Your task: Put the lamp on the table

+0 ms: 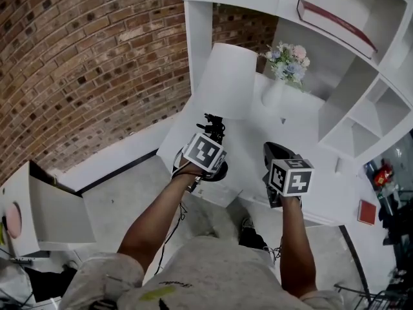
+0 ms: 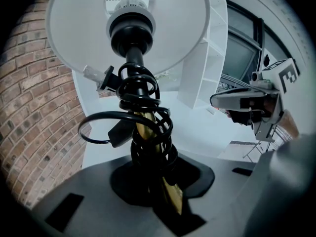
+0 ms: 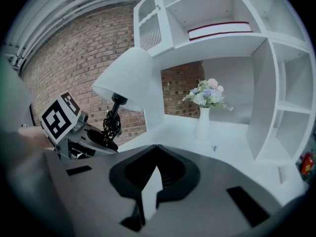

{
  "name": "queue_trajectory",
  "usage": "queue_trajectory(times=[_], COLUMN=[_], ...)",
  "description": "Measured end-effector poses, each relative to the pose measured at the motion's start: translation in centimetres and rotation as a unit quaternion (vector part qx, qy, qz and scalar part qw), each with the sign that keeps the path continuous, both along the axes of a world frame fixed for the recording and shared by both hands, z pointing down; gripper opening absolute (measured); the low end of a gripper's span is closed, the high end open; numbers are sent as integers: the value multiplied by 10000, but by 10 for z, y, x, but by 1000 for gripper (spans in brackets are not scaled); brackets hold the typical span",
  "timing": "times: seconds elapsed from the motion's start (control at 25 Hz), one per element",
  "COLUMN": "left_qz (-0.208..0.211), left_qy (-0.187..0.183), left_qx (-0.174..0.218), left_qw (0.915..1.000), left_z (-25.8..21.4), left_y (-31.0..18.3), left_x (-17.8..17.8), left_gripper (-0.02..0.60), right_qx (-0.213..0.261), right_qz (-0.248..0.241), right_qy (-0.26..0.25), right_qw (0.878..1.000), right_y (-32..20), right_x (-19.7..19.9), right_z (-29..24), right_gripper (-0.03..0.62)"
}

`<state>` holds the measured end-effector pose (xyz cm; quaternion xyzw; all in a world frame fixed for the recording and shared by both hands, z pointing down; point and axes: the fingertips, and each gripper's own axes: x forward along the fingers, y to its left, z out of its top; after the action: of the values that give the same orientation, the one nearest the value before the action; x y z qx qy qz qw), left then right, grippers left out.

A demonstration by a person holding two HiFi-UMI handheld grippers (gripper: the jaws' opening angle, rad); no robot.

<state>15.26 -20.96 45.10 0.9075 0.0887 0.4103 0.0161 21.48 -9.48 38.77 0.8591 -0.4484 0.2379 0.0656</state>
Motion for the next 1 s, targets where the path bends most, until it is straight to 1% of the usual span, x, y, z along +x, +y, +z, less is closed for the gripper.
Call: queue_trajectory(times=[0.24, 0.36, 0.56, 1.0], left_qz=[-46, -116, -235, -785], left_qy=[81, 93, 64, 159], left_qx=[29, 17, 126, 173], left_qw=[10000, 9999, 9996, 9966], left_z=[1, 4, 8, 8], left_y=[-5, -7, -10, -10], left_x=[13, 23, 45, 101], left_gripper=[99, 99, 100, 98], right_qx=[38, 12, 42, -72], right_qz=[-107, -182, -360, -1008], right_qy=[59, 74, 97, 204], right_qw=[9999, 9998, 9993, 9947], right_y=[-8, -10, -18, -29], right_x=[12, 22, 41, 94], right_z=[1, 4, 6, 8], right_gripper=[5, 5, 5, 5])
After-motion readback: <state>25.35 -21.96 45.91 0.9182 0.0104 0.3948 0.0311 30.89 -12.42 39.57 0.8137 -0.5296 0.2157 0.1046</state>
